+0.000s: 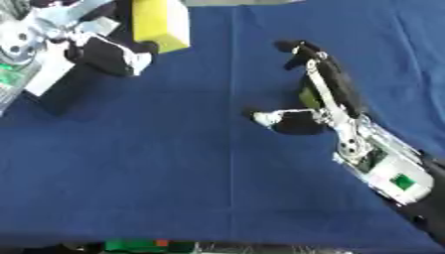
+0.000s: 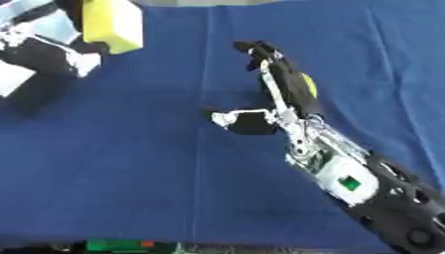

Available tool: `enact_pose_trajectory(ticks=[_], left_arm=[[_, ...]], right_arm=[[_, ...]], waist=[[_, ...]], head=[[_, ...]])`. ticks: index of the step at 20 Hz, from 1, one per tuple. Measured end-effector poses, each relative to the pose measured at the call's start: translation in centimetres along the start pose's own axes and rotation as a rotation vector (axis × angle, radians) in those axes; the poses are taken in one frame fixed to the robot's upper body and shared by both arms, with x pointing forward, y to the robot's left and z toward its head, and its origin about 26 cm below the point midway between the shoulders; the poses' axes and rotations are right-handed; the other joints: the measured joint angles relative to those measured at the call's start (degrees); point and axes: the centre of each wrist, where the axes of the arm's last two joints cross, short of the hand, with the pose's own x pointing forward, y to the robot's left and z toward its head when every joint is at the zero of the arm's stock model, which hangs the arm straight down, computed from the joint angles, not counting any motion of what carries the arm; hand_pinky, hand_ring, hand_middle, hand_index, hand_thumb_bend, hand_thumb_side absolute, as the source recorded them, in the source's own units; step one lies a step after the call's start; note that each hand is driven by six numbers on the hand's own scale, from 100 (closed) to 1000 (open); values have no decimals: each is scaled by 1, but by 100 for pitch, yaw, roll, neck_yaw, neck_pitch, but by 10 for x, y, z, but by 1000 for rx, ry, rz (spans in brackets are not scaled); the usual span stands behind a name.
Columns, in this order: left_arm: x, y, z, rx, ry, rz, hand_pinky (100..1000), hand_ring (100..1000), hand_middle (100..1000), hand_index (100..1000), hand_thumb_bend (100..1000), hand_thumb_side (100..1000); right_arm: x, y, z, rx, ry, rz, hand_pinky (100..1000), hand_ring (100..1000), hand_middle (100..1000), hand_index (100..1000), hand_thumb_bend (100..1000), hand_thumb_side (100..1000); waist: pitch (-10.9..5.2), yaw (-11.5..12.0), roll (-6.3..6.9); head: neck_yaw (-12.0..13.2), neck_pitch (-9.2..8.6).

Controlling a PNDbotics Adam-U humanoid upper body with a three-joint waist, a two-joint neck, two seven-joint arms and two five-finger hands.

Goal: Pick up the objects with one hand, pass them to the other hand, and then place them into the box on the other side of the table.

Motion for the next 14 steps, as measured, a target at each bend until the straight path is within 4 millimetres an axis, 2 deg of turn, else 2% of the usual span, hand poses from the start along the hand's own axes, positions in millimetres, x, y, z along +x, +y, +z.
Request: enact_pose_trajectory(ticks=[8,14], left_arm=[[-37,2,15,28,118,-7,810,663,473,419,100,290],[-72,4,23,63,263,14,810,661,471,418,100,286]], right_arm=[[-1,-1,0,-20,-13,-5,396,698,803,874,714,306],[-1,-3,-1,-39,-19,-16,397,698,804,872,678,311]], waist=[[0,-40,-31],[0,-80,-48]], head=[[154,0],[338,-31]])
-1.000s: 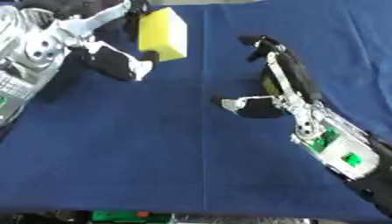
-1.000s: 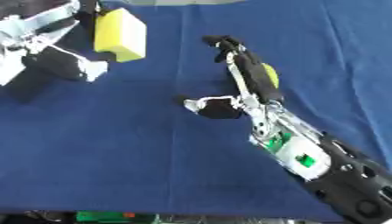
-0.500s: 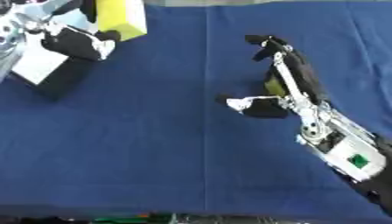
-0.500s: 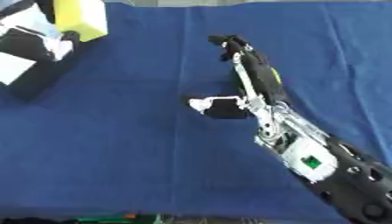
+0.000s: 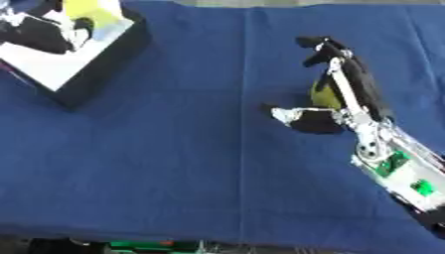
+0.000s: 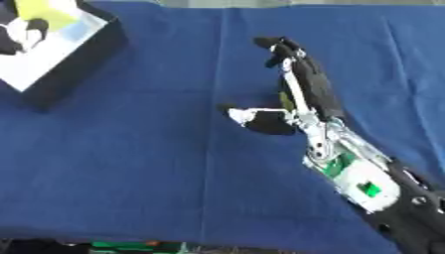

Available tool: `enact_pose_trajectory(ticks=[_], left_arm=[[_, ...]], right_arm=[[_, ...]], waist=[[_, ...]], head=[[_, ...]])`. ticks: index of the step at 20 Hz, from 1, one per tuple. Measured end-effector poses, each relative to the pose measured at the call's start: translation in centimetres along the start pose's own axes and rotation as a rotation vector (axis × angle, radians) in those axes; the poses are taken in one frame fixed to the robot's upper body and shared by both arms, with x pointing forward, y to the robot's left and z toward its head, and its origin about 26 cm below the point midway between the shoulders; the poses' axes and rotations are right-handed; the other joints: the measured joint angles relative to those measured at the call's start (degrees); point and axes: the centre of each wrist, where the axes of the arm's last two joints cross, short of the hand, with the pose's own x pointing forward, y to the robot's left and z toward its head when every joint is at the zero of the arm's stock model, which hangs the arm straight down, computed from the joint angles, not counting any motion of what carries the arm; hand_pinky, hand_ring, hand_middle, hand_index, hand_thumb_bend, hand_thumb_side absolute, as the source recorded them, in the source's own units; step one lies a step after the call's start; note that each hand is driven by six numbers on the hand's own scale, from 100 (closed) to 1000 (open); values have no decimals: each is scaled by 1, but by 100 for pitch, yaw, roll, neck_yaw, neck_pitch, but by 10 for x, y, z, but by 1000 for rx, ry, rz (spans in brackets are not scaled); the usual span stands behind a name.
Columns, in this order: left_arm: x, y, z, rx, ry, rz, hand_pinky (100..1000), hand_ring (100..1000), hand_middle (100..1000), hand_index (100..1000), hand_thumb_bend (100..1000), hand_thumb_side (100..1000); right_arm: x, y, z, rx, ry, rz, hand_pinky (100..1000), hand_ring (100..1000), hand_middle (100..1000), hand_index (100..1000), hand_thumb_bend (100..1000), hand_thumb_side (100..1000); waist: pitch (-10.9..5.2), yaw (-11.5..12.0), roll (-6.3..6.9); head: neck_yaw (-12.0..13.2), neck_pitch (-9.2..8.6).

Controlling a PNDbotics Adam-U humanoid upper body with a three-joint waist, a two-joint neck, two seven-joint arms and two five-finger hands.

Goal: Pick up the objects with one hand, pass them to the other hand, and then place them into the box on the other side of the table.

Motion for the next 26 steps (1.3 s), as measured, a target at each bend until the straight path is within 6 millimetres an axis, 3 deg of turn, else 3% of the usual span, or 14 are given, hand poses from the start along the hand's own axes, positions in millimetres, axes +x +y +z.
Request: enact_pose_trajectory(ticks=[10,15,26], left_arm=[[-54,-14,-19,24,210,0,811,662,472,418,100,288],[-68,-25,-28,30,261,-20,811,665,473,421,100,293],[-91,-54,-46,35,354,-87,813,677,497,459,100,314]], right_arm=[[2,-6,-7,-55,-24,-50,395,688,789,864,628,287],[4,-9,-11,-89,-62,-71,396,687,787,862,629,275],[7,-14,-17,-143,-128,-115,393,682,785,857,630,256]], waist=[[6,-120,-68],[51,-235,-106],[121,-377,-130]], head=[[326,-305],[474,-505],[559,-474]])
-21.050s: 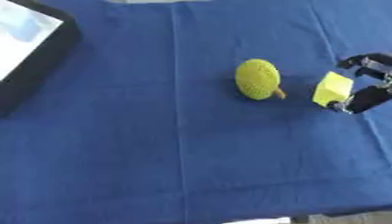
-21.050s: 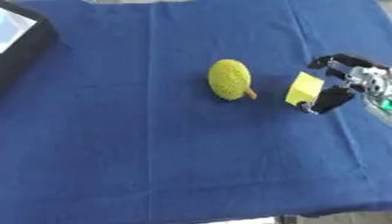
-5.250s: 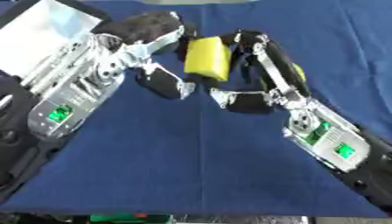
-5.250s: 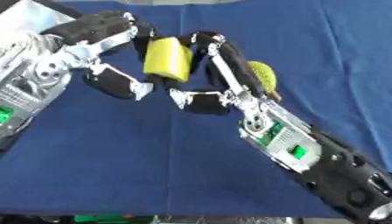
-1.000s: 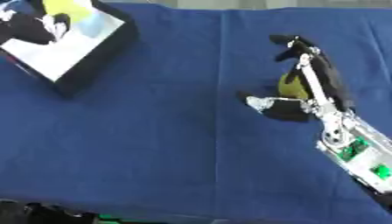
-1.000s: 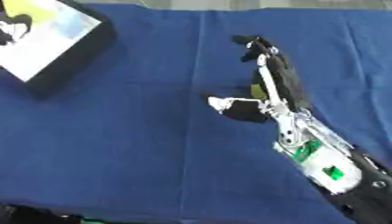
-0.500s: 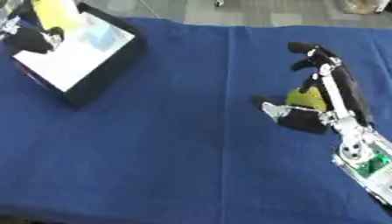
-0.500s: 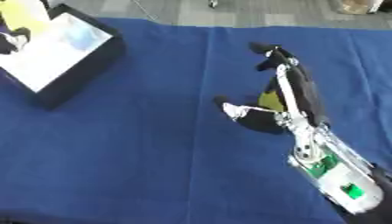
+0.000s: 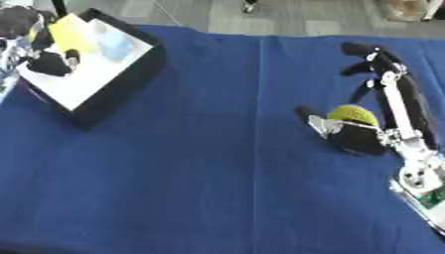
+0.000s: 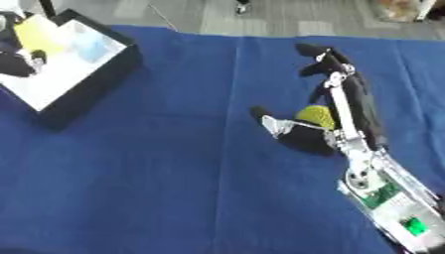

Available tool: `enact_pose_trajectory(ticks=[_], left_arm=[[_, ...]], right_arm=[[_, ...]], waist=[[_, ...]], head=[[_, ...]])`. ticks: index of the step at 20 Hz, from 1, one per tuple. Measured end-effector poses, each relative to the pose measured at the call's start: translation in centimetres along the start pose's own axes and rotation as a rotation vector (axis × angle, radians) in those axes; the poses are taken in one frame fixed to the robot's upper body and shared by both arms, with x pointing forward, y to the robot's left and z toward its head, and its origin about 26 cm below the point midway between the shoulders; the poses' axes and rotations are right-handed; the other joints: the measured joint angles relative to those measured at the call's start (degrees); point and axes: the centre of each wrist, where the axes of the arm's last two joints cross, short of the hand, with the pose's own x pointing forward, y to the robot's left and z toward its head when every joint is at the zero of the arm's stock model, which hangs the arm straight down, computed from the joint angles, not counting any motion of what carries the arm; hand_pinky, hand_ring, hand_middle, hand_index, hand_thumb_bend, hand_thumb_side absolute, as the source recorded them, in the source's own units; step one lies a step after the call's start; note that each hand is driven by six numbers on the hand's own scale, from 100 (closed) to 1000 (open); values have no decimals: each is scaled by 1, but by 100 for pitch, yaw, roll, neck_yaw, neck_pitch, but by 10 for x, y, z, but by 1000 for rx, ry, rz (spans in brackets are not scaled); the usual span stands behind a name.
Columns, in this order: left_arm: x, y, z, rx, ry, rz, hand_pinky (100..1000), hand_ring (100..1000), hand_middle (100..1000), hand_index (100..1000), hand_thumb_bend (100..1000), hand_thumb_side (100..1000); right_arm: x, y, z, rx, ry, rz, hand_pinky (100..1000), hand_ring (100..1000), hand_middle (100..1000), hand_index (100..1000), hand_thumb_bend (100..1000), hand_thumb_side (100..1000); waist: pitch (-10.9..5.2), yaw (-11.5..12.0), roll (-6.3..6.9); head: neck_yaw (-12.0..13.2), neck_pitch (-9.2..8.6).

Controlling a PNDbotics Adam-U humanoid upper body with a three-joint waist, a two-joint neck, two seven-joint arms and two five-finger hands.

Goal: Pick up the objects with one hand, pass them to the other hand, and then place them into the box on the other side of the table.

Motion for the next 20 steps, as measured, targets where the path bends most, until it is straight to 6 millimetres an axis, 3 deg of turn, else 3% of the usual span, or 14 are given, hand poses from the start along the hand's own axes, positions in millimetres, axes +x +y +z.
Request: enact_pose_trajectory(ticks=[3,5,7,10,14,20], left_arm=[[-5,-7,-5,8,41,-14,819,690,524,501,100,319],[-8,-11,-8,9,61,-15,828,708,555,575,100,323],[-11,-14,-9,10,76,-14,857,748,616,695,104,328],[-12,-16,-10,15,90,-11,887,808,712,849,194,354],[-12,-18,-10,25,103,-16,919,838,737,881,366,394],[-14,-18,-11,13,110,-26,925,844,741,887,453,408]], right_arm=[[0,0,0,-7,-7,-8,395,682,785,855,630,254],[1,1,-1,-14,-11,-15,395,681,785,855,630,254],[2,0,-2,-19,-15,-18,395,681,785,855,630,254],[2,0,-3,-23,-16,-22,394,680,785,854,631,255],[2,0,-3,-25,-16,-24,395,680,785,854,631,254],[2,0,-3,-25,-15,-28,396,679,785,853,633,253]], waist=[[35,-23,-9],[47,-36,-10],[61,-41,-11],[67,-52,-15],[76,-54,-17],[76,-43,-17]], head=[[33,42],[57,49],[87,51],[118,53],[149,62],[155,95]])
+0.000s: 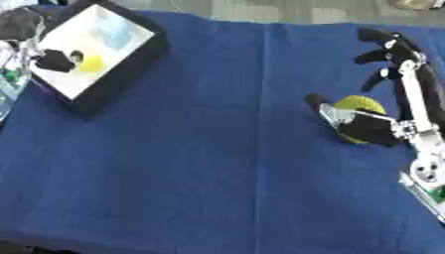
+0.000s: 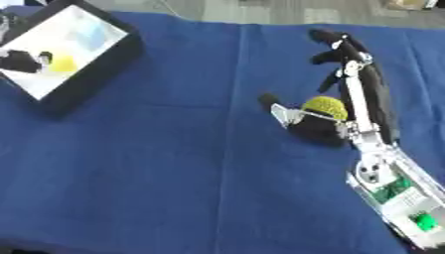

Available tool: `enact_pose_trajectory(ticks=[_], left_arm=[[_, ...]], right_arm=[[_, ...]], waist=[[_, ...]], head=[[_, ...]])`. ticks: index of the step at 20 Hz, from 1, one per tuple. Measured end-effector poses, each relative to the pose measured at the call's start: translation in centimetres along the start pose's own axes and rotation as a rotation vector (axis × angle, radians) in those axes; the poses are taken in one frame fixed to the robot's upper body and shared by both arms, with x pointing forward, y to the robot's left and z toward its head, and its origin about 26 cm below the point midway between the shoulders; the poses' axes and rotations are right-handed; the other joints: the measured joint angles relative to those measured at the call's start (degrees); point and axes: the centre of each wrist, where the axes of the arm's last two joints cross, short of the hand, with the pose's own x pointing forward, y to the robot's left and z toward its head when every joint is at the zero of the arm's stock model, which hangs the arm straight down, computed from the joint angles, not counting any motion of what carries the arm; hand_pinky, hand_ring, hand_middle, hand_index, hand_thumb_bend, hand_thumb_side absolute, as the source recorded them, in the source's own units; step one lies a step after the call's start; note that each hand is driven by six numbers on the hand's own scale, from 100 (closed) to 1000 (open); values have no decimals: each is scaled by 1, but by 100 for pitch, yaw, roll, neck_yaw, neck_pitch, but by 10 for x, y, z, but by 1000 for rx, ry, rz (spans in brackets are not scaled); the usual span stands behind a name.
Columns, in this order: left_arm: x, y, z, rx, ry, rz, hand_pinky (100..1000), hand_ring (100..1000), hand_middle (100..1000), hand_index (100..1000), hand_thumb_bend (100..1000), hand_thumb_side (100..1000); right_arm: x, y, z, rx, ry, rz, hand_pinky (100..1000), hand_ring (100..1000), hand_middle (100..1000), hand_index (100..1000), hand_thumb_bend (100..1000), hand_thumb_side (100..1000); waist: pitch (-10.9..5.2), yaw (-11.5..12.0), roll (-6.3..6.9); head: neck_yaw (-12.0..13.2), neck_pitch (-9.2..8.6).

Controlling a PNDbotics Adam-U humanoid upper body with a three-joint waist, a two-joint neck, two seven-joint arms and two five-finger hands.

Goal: Pick up the objects with one hand, pass them to the other hand, and then place them into the box on the other side of the table.

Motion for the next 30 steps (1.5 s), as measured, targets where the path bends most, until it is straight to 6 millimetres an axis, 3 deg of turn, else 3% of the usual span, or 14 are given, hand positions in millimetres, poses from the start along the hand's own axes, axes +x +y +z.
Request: enact_pose_trajectory(ticks=[4,7,11,12,15,24,30], left_arm=[[0,0,0,-7,-4,-5,919,836,727,874,419,399],[0,1,0,-3,-1,0,913,823,710,863,279,350],[0,3,0,9,4,26,913,823,710,863,279,350],[0,3,0,12,3,32,901,804,701,832,100,287],[4,9,2,40,-17,62,871,786,689,775,100,259],[13,33,19,116,-89,179,868,770,665,752,100,248],[10,30,23,102,-90,198,868,776,675,753,100,251]], right_arm=[[0,0,0,0,1,-4,396,679,785,852,632,250],[0,0,0,-2,0,-5,396,679,785,852,631,250],[0,0,0,-2,-1,-5,396,679,785,852,631,250],[0,0,0,-3,0,-5,395,679,784,848,625,256],[-3,-3,2,-12,24,11,397,682,785,847,619,273],[-20,-15,13,47,178,129,427,727,808,847,622,360],[-29,-23,21,149,299,185,474,762,834,850,620,394]], waist=[[0,7,0],[-1,15,0],[-2,18,3],[-5,18,3],[-62,15,3],[-179,-70,-14],[-239,-148,-25]], head=[[4,2],[7,4],[7,17],[-8,35],[-171,140],[-535,303],[-619,351]])
